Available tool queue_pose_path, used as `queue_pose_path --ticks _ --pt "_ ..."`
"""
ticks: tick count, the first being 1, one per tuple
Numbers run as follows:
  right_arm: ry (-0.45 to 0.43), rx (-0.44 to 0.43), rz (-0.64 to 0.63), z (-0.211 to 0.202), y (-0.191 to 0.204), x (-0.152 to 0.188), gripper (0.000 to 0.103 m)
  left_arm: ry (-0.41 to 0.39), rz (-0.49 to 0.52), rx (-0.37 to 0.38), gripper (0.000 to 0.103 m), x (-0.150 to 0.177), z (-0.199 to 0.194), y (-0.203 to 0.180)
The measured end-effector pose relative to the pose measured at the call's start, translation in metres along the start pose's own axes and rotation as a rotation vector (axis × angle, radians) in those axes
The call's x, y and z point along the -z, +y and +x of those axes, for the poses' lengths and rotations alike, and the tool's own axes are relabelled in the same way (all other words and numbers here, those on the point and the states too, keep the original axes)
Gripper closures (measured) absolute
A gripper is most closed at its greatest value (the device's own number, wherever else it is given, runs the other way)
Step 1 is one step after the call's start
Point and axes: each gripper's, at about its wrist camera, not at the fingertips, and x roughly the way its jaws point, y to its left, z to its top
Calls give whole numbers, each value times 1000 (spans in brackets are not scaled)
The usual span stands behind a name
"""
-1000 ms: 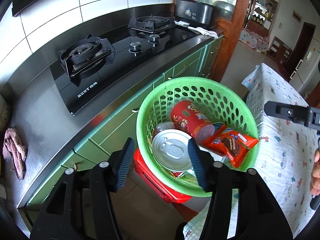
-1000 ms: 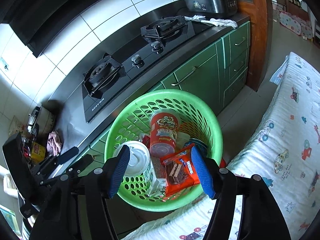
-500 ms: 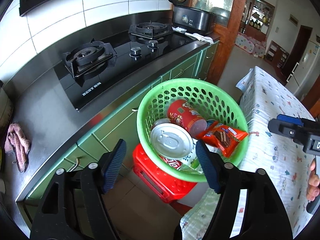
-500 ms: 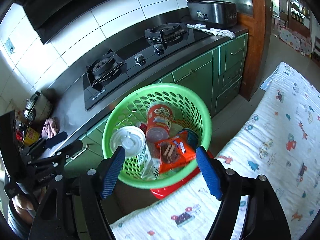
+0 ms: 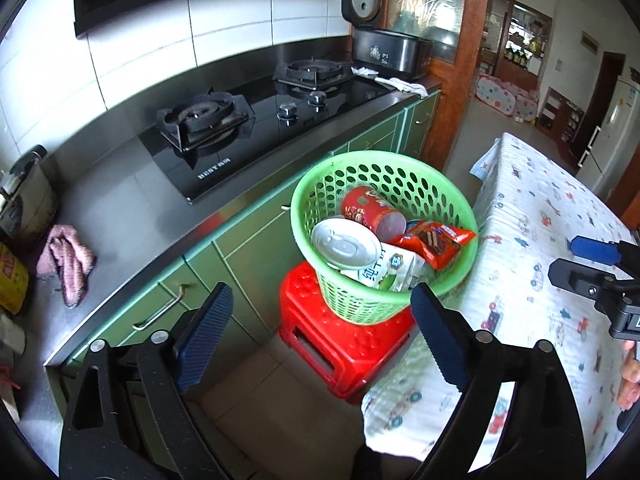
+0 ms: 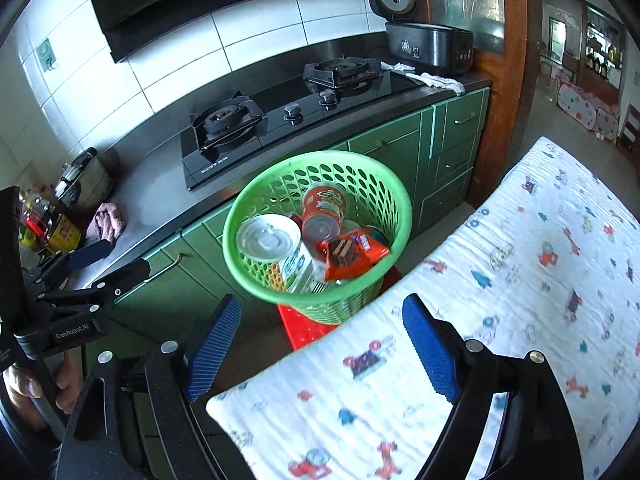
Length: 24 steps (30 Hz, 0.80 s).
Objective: Collect trash
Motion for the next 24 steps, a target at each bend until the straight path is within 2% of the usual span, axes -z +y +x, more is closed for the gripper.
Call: queue_pose_path --ticks 5,10,24 --pt "-25 21 -16 -25 16 23 19 -42 24 -2 9 13 -31 2" --pt "-43 38 -36 -49 26 45 16 -69 5 9 7 26 -54 8" --pt "-100 100 -24 -101 21 101 12 -103 116 -8 5 70 -83 -26"
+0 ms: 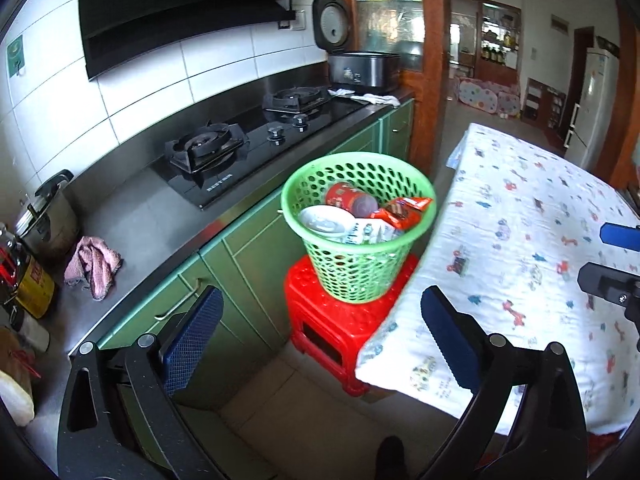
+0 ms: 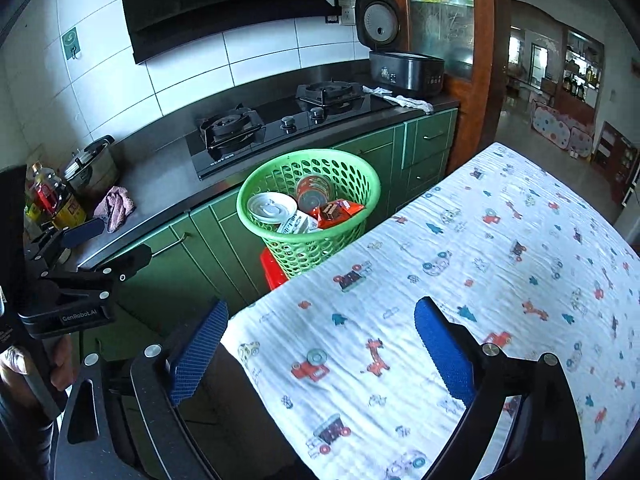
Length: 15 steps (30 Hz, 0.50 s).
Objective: Collect trash
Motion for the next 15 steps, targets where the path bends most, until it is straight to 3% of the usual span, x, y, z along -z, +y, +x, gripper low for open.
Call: queue_pose_path --ticks 15 --pt "-37 67 36 -32 -2 37 10 -50 -23 33 5 11 -31 -14"
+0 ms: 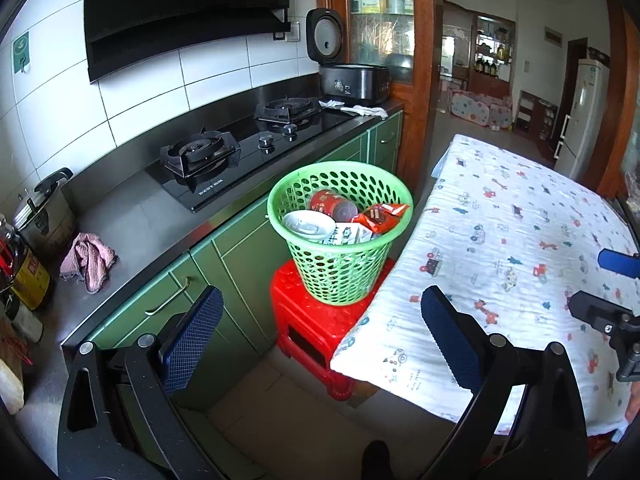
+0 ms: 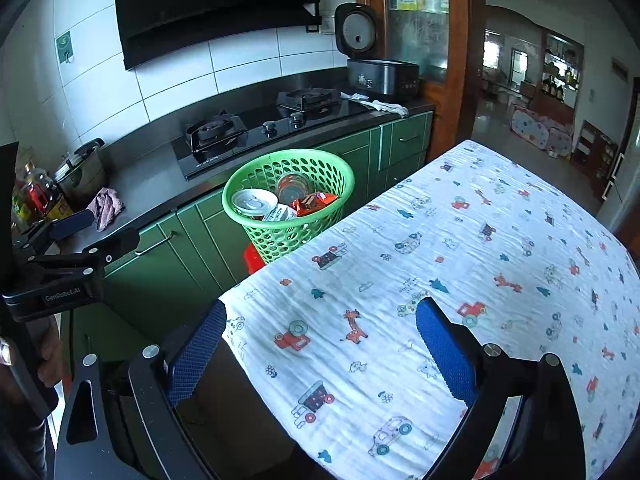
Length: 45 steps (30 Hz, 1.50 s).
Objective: Collect trash
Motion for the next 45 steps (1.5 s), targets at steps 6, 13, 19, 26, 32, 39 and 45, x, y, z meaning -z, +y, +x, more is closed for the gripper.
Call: queue_pose_path --ticks 6,13,19,26,32,39,45 --pt "-20 33 16 -16 0 9 10 -44 11 28 5 3 -18 -14" --pt "-46 99 98 -36 -19 23 9 -73 27 94 5 5 -25 -39" --pt "-66 141 160 -48 -38 32 9 -77 41 118 5 3 -25 -57" --pt "-75 155 192 -58 -46 42 8 -78 62 132 5 8 -27 -75" --pt "-66 190 190 -63 -51 49 8 -79 65 133 5 11 -28 -85" --pt "-71 215 209 -71 -61 57 8 -65 73 153 5 12 -28 -95" --pt "-69 218 223 -71 -65 61 8 -69 96 160 5 12 -31 -104"
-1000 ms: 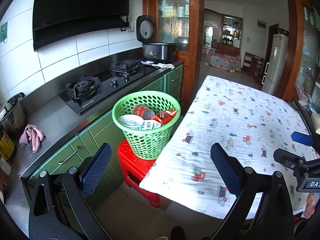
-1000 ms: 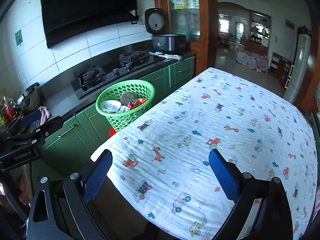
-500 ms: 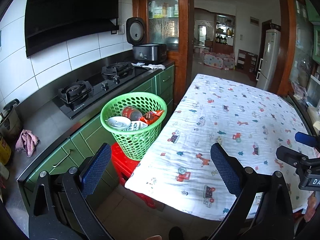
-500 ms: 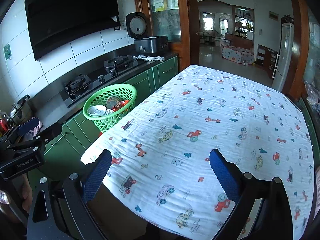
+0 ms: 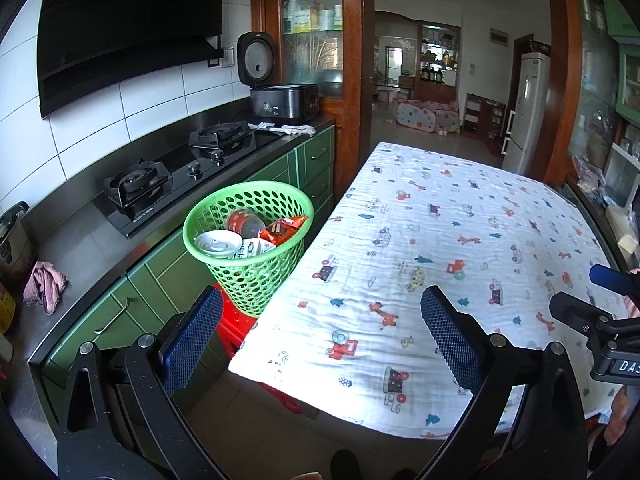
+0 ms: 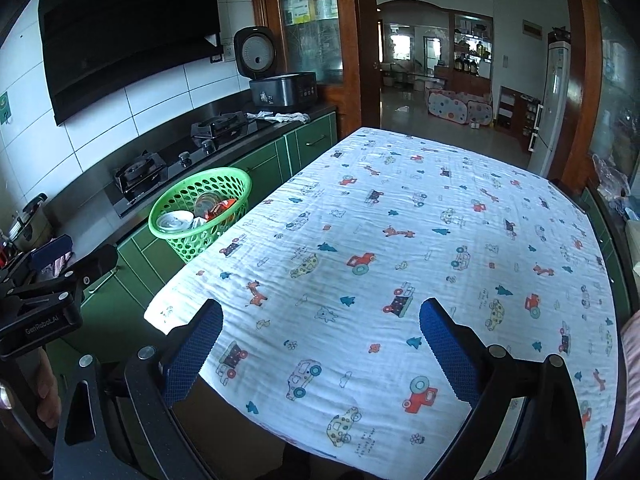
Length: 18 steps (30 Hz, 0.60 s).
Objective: Collect trash
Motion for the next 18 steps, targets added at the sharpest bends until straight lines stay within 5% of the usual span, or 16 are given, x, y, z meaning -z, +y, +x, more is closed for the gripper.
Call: queue_pose_path --ticks 18 --pt "1 -7 -1 0 2 0 7 5 5 -10 5 0 -1 -1"
